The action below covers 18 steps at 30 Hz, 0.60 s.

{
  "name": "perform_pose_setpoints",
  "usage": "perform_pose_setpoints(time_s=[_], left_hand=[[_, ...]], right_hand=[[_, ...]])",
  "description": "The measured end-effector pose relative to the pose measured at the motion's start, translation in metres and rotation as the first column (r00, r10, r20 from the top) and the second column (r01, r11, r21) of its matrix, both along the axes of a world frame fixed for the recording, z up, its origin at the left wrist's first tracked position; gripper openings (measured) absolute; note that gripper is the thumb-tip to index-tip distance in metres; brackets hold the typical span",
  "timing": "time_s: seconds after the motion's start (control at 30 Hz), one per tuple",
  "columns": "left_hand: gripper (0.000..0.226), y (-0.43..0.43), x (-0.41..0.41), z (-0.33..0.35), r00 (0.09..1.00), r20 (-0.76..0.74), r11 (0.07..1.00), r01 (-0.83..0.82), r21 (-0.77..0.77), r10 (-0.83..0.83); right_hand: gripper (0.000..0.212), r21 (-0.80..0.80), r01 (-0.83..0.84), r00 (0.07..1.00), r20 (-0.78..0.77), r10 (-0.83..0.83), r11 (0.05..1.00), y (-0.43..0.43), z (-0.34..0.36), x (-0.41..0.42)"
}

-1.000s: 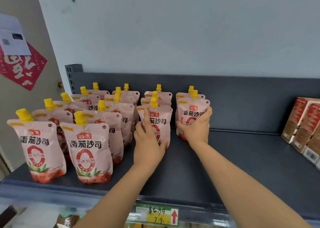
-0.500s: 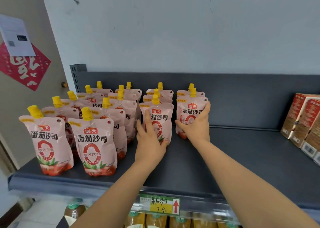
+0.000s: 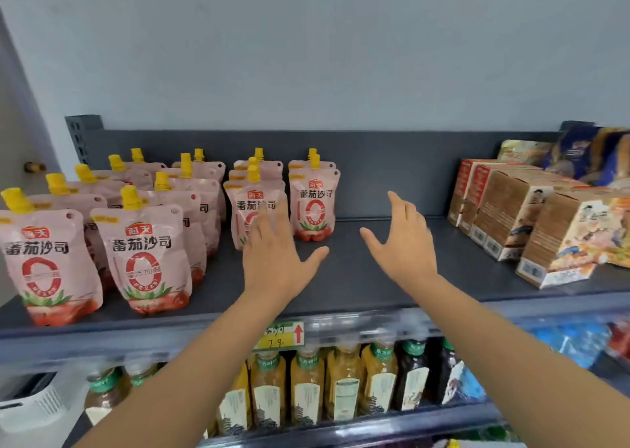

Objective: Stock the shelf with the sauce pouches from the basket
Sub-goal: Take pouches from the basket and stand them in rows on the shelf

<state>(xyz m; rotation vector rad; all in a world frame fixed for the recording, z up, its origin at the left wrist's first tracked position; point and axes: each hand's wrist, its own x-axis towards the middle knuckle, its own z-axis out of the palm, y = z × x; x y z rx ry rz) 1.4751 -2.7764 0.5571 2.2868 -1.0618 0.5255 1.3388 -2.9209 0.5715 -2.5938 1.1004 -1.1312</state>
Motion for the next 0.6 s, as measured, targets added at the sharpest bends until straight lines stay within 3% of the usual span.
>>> perform_pose_setpoints(time_s=[0.17, 0.37, 0.6], left_hand=[[0.098, -0.030, -0.080, -0.001, 0.935, 0.223, 0.960, 0.277, 0.030, -0.277], [0.088, -0.058, -0.186, -0.049, 0.722, 0.357, 0.802, 0.570, 0.179, -0.593], [0.085, -0.087, -0.264, -0.135, 0.645, 0.167, 0.657, 0.671, 0.343, -0.746]], right_hand=[[0.058, -0.129, 0.146, 0.989, 0.011, -0.145, 0.981, 0.015, -0.002, -0.126], [0.056, -0.012, 0.369, 0.925, -0.093, -0.368, 0.929, 0.027, -0.047, -0.255], [0.047, 0.197, 0.519, 0.840, -0.298, -0.453, 0.832, 0.017, -0.132, -0.335]])
